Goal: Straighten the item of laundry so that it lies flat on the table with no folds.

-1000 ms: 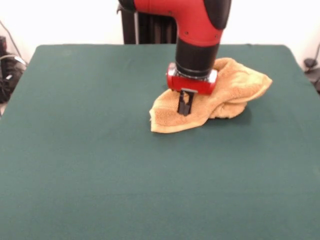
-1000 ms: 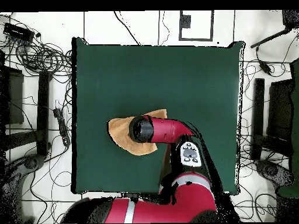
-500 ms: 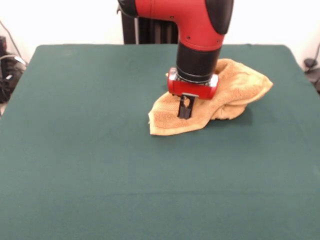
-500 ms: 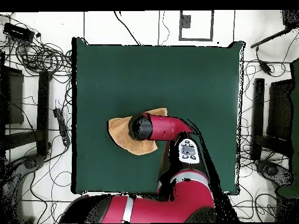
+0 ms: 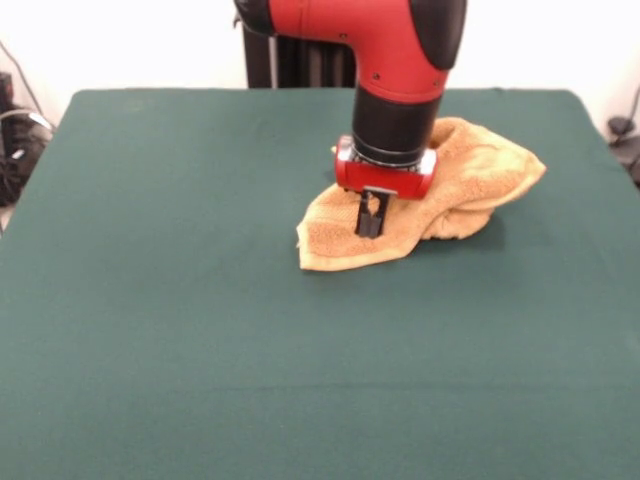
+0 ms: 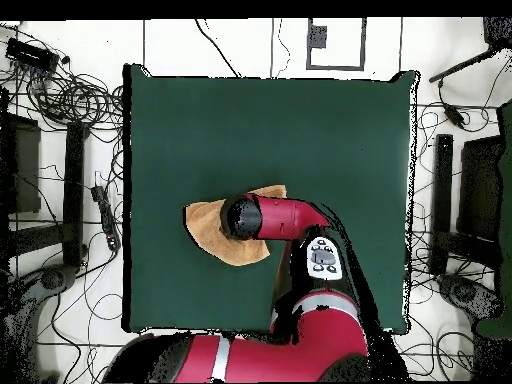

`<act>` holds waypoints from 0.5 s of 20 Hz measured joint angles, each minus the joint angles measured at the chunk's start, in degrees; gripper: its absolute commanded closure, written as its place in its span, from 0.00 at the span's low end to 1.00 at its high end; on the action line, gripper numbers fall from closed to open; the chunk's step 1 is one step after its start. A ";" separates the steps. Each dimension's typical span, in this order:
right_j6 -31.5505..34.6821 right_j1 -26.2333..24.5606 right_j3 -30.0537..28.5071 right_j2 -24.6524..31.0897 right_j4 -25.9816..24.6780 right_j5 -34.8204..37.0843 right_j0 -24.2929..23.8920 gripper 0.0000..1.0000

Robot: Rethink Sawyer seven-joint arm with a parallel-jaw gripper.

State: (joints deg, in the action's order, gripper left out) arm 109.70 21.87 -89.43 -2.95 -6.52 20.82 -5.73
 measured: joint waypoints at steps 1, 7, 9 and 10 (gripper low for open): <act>0.00 -0.03 0.11 0.01 0.00 0.22 0.00 1.00; 0.00 -0.30 0.91 0.05 0.02 1.57 0.01 1.00; 0.00 -0.51 1.50 0.07 0.15 2.53 0.00 1.00; 0.00 -0.57 1.67 0.08 0.23 2.85 0.00 1.00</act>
State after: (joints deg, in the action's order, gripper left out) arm 109.70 21.30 -87.76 -2.87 -6.29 23.67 -5.73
